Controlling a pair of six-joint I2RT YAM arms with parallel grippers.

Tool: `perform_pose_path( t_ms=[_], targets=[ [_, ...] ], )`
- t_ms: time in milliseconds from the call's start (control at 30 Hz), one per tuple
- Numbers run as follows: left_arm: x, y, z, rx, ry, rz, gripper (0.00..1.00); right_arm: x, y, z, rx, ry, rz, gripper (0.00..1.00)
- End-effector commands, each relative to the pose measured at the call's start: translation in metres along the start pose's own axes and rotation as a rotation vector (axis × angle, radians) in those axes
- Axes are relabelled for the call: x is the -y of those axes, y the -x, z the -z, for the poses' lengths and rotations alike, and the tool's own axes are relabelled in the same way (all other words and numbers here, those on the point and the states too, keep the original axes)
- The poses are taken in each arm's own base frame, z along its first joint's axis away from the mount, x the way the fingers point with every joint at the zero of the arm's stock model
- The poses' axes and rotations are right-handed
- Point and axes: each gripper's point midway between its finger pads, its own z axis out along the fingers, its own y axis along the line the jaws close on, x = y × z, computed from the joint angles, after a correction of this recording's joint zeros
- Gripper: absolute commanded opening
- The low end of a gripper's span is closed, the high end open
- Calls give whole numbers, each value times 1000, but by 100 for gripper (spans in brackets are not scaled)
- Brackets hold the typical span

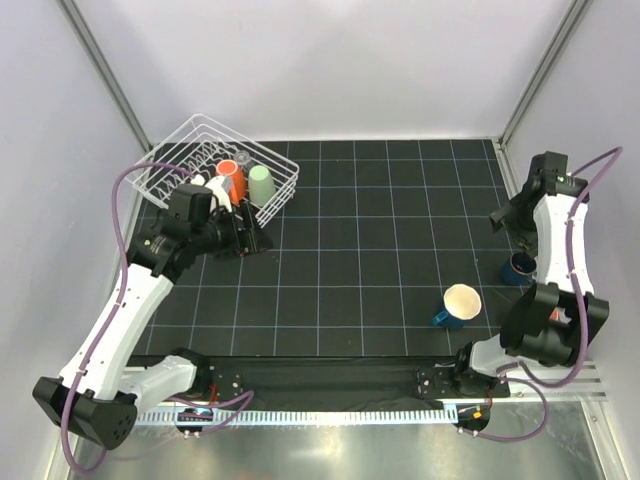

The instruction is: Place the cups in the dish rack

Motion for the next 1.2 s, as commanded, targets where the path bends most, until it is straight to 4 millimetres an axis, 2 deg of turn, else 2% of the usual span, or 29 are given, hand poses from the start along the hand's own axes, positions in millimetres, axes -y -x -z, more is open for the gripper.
perform_pose_path(
  t_ms=[0, 167, 500, 800, 867, 1033, 1167],
  targets=[
    [3, -14, 3, -43, -32, -53, 76, 8, 27, -28, 31, -90, -9, 80],
    [2, -18, 3, -55, -35, -64, 77, 3, 40, -47, 27, -104, 5, 80],
    [2, -20, 1, -71, -34, -58, 77, 9, 42, -83, 10, -189, 93, 76],
    [8, -17, -2, -85, -51, -32, 77, 12, 27, -111, -28, -198, 131, 61],
    [9, -16, -1, -81, -56, -31, 77, 13, 24, -117, -46, -207, 144, 55],
    [12, -15, -2, -83, -64, -10, 76, 16, 22, -121, -57, -221, 167, 49],
    [15, -15, -6, -92, -78, 5, 76, 20, 18, -123, -63, -229, 181, 37]
  ],
)
